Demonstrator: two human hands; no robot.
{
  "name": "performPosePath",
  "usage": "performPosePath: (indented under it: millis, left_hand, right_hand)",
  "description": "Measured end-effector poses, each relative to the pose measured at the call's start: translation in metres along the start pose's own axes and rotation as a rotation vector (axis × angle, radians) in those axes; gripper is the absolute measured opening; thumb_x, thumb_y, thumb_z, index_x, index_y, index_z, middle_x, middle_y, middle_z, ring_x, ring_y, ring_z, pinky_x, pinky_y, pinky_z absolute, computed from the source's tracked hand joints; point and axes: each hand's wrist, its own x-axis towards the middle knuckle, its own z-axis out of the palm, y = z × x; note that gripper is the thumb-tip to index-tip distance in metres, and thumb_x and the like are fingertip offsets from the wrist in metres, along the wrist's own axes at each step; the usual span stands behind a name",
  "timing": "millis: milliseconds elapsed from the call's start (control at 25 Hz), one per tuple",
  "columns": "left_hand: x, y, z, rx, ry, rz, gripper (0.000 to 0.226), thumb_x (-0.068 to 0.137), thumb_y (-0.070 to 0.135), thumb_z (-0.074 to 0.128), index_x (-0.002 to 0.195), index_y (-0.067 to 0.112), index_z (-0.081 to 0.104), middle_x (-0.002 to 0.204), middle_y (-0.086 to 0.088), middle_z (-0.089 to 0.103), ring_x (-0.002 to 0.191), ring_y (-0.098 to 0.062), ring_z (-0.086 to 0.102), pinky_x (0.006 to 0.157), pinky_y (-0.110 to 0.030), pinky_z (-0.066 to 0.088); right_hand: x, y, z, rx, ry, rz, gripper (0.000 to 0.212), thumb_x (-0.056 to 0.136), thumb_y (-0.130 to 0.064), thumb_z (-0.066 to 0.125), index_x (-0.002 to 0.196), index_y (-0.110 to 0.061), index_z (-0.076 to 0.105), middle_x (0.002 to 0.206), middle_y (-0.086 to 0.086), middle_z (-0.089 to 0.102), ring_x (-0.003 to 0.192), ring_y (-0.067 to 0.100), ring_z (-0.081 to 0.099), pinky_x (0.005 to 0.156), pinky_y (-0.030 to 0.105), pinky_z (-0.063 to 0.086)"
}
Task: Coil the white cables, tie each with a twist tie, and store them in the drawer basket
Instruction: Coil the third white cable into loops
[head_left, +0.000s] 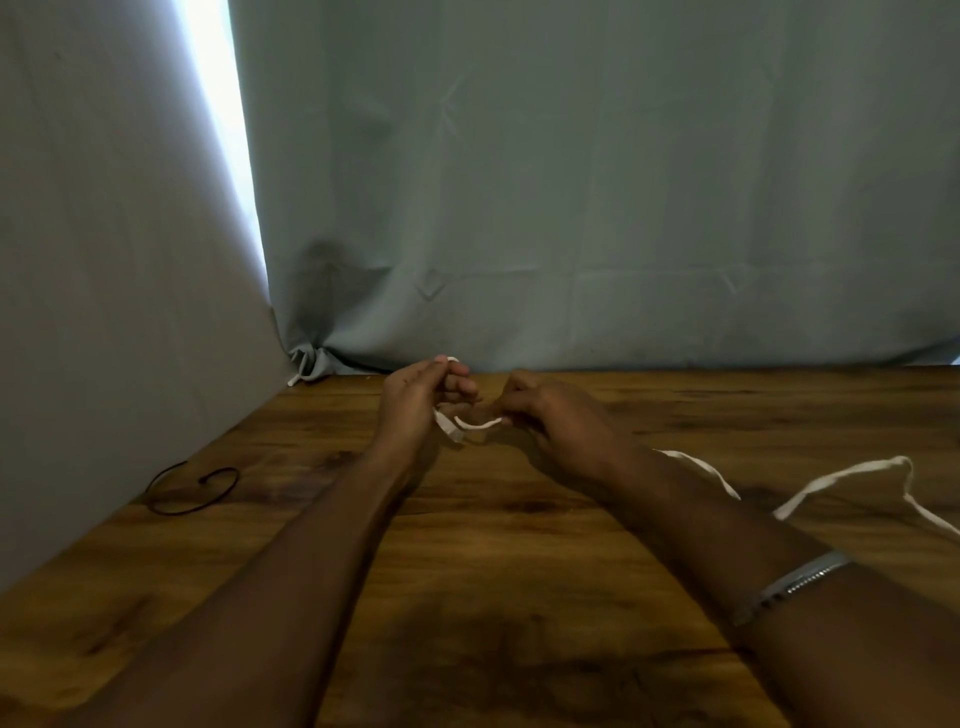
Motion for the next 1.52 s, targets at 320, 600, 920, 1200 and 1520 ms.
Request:
performPosePath:
  millis: [320, 600, 920, 1200, 1520]
  left_hand:
    - [-0.022, -0.005, 0.019, 0.135, -0.317, -0.277, 0.056, 0.106, 0.029, 0.044, 0.055, 0.017, 0.064, 0.049, -0.005, 0.049, 0.035, -0.016, 0.045, 0.044, -0.023, 0.041]
    - [-0.026, -0.002, 0.021, 0.089, -0.319, -0.171, 0.057, 0.083, 0.063, 0.064, 0.058, 0.012, 0.057, 0.039, 0.001, 0.04, 0.03, -0.007, 0.032, 0.044, -0.021, 0.036]
    - [-0.024, -0.001, 0.021, 0.042, -0.42, -0.223, 0.031, 0.109, 0.019, 0.043, 0.092, 0.002, 0.061, 0.057, -0.004, 0.049, 0.051, -0.016, 0.053, 0.054, -0.025, 0.049]
    - [-0.035, 0.014, 0.02, -0.04, -0.563, -0.389, 0.038, 0.109, 0.028, 0.036, 0.079, 0.011, 0.052, 0.054, -0.001, 0.044, 0.06, -0.021, 0.056, 0.077, -0.033, 0.051]
    - [-0.012, 0.015, 0.003, -0.408, -0.233, -0.303, 0.038, 0.11, 0.03, 0.034, 0.074, 0.019, 0.043, 0.043, 0.008, 0.029, 0.031, -0.004, 0.025, 0.045, -0.02, 0.04]
  right_hand:
    - [0.008, -0.011, -0.004, 0.303, 0.296, 0.239, 0.037, 0.072, -0.046, 0.086, 0.096, -0.028, 0.065, 0.092, -0.009, 0.067, 0.084, 0.007, 0.064, 0.068, 0.026, 0.051]
    - [0.007, -0.021, -0.011, 1.248, -0.029, 0.562, 0.025, 0.1, -0.025, 0.063, 0.1, 0.0, 0.065, 0.074, 0.013, 0.069, 0.06, 0.022, 0.068, 0.066, 0.036, 0.059]
    - [0.011, -0.016, -0.013, 1.236, 0.244, 0.68, 0.006, 0.101, -0.013, 0.064, 0.102, -0.009, 0.061, 0.046, -0.004, 0.05, 0.034, 0.005, 0.036, 0.037, 0.021, 0.036]
    - [0.008, -0.009, -0.011, 1.231, 0.306, 0.668, 0.02, 0.093, -0.017, 0.075, 0.106, -0.008, 0.063, 0.052, 0.002, 0.047, 0.037, 0.008, 0.04, 0.043, 0.024, 0.04]
    - [-0.014, -0.004, -0.003, 0.001, 0.037, 0.314, 0.024, 0.099, -0.039, 0.061, 0.12, -0.035, 0.051, 0.101, -0.008, 0.072, 0.089, 0.014, 0.066, 0.072, 0.034, 0.05]
